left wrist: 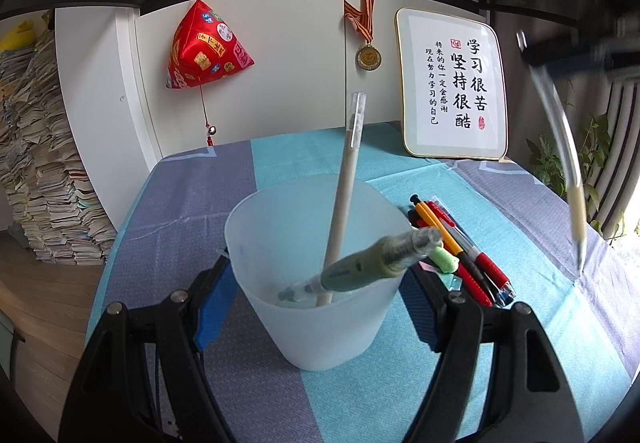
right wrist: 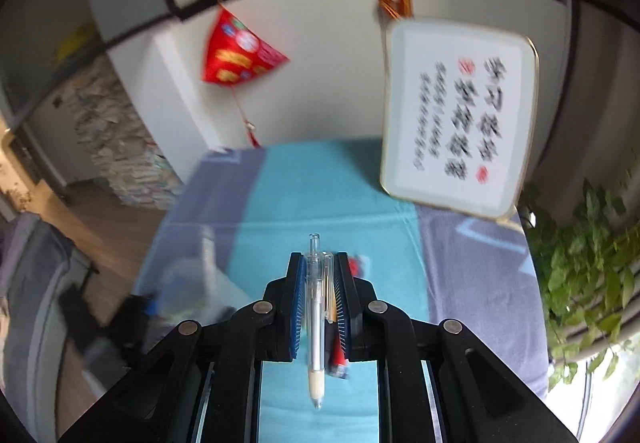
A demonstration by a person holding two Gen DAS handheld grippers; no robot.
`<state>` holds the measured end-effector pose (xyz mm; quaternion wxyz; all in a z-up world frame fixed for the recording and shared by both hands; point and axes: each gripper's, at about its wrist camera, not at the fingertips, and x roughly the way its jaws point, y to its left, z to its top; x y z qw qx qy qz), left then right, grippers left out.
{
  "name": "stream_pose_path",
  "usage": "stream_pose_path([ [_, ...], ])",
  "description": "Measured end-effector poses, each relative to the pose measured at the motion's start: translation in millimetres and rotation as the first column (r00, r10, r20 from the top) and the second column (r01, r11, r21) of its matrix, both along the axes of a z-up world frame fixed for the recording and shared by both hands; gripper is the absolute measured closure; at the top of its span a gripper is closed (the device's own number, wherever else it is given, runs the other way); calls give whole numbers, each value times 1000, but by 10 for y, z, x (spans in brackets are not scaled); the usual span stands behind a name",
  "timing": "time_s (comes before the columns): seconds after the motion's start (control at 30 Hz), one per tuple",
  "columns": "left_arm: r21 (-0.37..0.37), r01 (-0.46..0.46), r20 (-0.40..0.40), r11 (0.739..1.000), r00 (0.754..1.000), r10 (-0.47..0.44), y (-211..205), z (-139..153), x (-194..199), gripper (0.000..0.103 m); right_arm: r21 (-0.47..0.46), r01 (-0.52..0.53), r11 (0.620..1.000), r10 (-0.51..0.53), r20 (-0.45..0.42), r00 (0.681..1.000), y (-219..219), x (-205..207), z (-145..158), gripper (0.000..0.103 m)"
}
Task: Organize stationery
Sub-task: 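Lower the clear pen into the cup and open the right tool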
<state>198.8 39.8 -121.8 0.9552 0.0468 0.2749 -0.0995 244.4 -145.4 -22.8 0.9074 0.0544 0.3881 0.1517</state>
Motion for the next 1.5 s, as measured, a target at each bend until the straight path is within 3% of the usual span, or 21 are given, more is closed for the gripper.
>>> stream_pose_path([
  [0.17, -2, 0, 0, 1000, 1000, 0, -4, 0, 0, 30, 55, -70, 996, 66, 84, 994, 254, -53, 266, 88],
  [0.5, -1, 0, 0, 1000, 1000, 0, -1, 3, 4, 29, 100, -148, 984, 126, 196, 972, 745, 52, 395, 88],
  [0.97, -2, 0, -1, 1000, 1000, 0, -1, 4, 4, 29, 102, -178, 979, 159, 174, 972, 908, 241, 157, 88],
  [1.5, -2, 2, -2, 1000, 1000, -2, -1, 5, 4, 29, 82, -182, 980, 172, 107, 979, 831, 166, -48, 88],
])
